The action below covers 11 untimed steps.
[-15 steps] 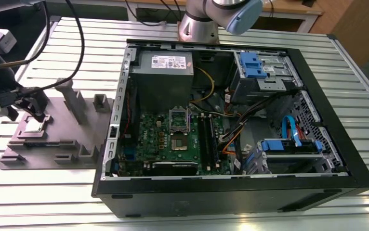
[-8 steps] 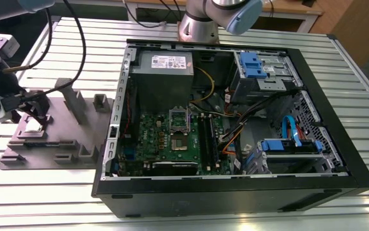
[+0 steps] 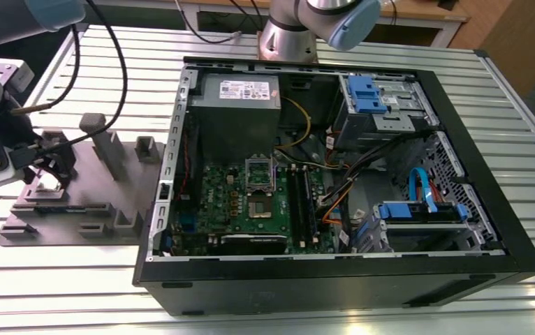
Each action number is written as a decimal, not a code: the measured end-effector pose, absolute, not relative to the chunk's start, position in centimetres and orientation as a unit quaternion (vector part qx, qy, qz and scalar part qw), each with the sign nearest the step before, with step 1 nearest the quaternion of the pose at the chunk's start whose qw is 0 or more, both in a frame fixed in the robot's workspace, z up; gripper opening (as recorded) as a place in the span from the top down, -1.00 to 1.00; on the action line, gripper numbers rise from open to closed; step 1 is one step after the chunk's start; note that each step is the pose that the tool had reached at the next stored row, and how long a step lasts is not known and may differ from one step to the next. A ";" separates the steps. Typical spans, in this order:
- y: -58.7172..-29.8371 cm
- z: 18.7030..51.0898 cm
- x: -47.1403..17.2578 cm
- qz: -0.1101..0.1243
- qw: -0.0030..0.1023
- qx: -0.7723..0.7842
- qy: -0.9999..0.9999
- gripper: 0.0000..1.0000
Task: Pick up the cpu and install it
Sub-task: 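Pick up the cpu and move it towards the insertion slot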
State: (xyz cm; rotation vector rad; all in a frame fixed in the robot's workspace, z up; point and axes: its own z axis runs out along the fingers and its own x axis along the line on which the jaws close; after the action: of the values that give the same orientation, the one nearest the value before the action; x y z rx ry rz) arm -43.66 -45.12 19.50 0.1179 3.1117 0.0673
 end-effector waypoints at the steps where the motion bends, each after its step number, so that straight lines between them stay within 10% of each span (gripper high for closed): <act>1: -45.1 19.3 -43.7 0.022 0.014 0.038 0.999 -0.29; 11: -45.1 18.9 -43.7 0.024 0.013 0.038 0.999 -0.29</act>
State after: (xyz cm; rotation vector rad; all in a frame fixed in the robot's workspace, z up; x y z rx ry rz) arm -43.67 -45.12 18.93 0.1181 3.1120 0.0738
